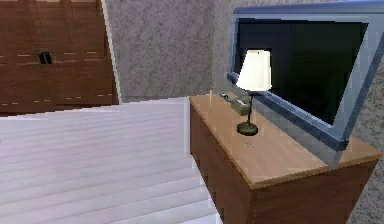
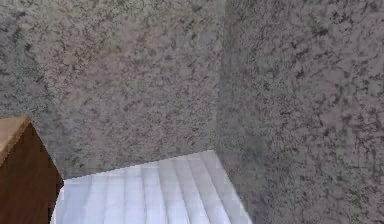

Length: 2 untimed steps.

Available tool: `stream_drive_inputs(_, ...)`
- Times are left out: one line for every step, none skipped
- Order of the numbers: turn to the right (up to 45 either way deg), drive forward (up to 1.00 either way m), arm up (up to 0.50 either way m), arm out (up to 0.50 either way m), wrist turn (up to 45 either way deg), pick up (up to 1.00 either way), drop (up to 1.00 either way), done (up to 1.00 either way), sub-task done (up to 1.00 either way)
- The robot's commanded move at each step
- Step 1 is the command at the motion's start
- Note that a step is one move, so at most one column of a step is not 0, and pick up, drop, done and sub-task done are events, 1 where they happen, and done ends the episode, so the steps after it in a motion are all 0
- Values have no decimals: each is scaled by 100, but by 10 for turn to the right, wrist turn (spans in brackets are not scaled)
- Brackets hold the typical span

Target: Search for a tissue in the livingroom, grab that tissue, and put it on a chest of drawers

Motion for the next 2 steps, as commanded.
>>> stream_drive_inputs(-30, 0, 0, 0, 0, 0, 0, 0, 0)
stream_drive_inputs(-210, 0, 0, 0, 0, 0, 0, 0, 0)
